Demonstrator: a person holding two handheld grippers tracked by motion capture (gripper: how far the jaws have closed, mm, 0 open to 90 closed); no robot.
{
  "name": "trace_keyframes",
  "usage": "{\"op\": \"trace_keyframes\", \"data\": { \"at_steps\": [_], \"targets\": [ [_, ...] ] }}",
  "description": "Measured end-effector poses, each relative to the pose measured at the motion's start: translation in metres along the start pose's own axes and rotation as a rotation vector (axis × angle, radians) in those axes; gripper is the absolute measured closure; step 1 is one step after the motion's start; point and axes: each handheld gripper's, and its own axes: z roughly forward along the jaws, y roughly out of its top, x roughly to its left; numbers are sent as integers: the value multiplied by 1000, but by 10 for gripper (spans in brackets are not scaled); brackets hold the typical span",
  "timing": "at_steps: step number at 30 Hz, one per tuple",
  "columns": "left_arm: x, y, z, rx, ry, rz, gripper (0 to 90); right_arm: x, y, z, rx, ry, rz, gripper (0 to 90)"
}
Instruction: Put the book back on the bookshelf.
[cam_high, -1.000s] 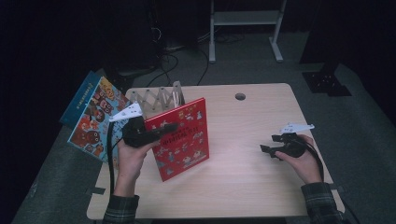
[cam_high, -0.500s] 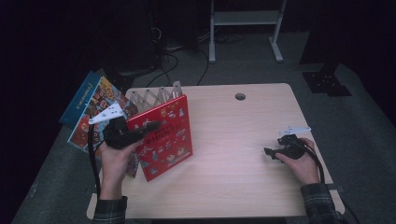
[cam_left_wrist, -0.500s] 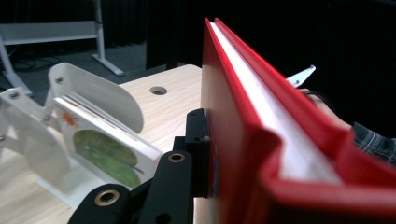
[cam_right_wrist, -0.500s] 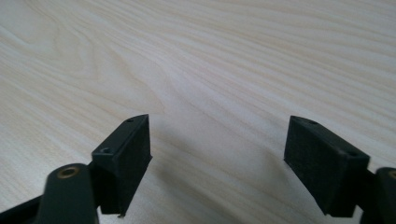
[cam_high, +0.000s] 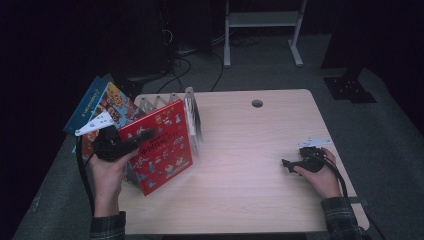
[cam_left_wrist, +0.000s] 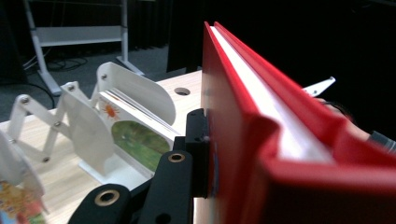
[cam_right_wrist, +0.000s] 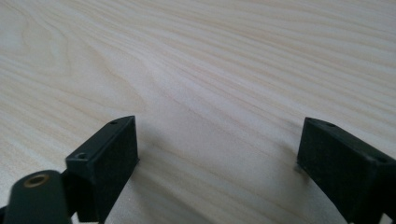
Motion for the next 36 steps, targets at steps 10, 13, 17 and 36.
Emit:
{"op": "trace_keyframes", "data": {
  "at_steps": [10,13,17,36],
  "targets": [
    [9,-3,-8,-5,105,2,794,1,-1,0,-5,-5,4,100],
    [10,-4,-7,-13,145,5,794,1,-1,0,-5,-6,4,100],
    [11,-5,-3,-18,203,12,794,1,-1,0,-6,-6,3,100],
    [32,-10,39,-33,381,4,795,1,-1,0,-6,-6,4,100]
  ]
}}
